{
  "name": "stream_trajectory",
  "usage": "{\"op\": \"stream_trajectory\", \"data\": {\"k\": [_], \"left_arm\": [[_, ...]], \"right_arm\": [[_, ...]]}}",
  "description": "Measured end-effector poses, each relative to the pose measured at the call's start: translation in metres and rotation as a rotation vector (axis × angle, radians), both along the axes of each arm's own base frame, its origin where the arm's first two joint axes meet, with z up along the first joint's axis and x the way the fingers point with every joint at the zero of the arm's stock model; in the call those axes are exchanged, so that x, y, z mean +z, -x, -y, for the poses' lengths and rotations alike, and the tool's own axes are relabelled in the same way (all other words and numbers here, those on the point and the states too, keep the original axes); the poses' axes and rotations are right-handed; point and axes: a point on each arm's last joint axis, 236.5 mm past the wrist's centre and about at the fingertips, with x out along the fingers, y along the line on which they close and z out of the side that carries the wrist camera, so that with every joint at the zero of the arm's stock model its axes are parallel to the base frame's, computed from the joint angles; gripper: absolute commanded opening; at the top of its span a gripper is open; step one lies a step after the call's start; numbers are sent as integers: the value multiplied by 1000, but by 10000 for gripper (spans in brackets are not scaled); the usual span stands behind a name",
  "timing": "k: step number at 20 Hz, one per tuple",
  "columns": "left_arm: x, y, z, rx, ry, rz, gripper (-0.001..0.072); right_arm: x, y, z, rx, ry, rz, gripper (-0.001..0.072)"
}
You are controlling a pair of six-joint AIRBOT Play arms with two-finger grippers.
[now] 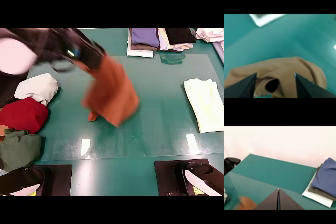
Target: Fold the shirts.
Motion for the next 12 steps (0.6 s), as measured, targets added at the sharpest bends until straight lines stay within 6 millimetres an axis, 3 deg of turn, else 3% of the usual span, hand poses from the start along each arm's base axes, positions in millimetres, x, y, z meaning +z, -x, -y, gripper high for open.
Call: {"op": "stream_trajectory", "data": {"k": [3, 6, 9, 12], "left_arm": [[-17, -6, -7, 31, -4, -55, 560], [-46, -32, -54, 175, -12, -160, 560], [-114, -37, -87, 275, -4, -358, 560], [-192, -13, -86, 289, 49, -591, 560]], "right_arm": [[-3, 3, -1, 7, 9, -18, 15], [-6, 4, -2, 12, 14, -30, 15], [-11, 3, -2, 14, 18, -43, 15], [-19, 0, -3, 15, 22, -64, 15]]}}
